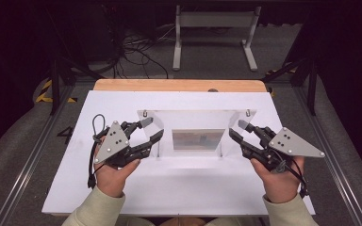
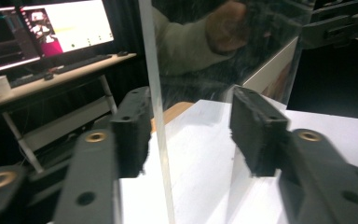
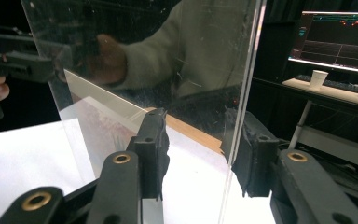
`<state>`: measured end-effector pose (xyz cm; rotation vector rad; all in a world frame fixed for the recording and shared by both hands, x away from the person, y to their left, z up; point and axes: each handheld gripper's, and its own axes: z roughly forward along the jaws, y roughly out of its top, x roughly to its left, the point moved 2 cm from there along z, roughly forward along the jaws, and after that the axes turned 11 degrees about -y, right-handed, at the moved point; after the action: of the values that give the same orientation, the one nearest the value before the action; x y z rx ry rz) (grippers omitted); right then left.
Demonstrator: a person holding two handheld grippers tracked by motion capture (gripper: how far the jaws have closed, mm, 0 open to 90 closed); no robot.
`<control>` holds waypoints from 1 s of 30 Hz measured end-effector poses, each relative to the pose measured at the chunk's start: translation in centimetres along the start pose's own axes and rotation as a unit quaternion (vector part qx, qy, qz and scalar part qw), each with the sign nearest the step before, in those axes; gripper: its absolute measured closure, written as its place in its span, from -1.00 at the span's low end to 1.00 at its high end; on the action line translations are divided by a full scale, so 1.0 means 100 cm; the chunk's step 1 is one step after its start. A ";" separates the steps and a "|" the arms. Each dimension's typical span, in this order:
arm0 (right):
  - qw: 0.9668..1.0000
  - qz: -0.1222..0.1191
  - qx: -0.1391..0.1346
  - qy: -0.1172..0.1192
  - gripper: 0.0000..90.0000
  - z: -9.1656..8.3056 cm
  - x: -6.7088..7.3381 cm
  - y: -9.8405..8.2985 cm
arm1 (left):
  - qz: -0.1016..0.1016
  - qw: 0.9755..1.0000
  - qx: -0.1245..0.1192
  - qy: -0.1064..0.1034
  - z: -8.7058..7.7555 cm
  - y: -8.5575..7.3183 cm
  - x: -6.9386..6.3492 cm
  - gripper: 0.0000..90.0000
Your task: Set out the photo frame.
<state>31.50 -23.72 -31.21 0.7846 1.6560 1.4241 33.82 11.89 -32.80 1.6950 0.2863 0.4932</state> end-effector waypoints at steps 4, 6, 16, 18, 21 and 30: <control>1.000 0.012 -0.004 -0.003 0.29 0.004 -0.002 0.000 | -0.011 1.000 0.007 0.015 -0.003 -0.003 0.004 -0.09; 1.000 0.023 -0.006 -0.001 0.29 0.007 -0.004 -0.001 | -0.012 1.000 0.011 0.023 -0.007 -0.006 0.007 -0.11; 0.999 0.051 0.011 -0.007 0.18 0.032 -0.016 0.000 | -0.055 0.996 0.060 0.028 -0.024 -0.039 0.016 -0.14; 0.998 0.053 0.022 -0.004 0.10 0.041 -0.015 -0.004 | -0.068 0.995 0.072 0.027 -0.024 -0.050 0.018 -0.14; 0.998 0.052 0.019 -0.007 0.09 0.048 -0.017 -0.008 | -0.091 0.992 0.081 0.026 -0.024 -0.065 0.022 -0.14; 0.997 0.061 0.043 -0.016 -0.05 0.068 -0.024 -0.028 | -0.117 0.986 0.116 0.028 -0.032 -0.089 0.025 -0.18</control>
<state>38.69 -22.96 -33.83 0.9671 1.6793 1.4236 35.25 17.47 -40.74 1.8455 0.5961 0.3433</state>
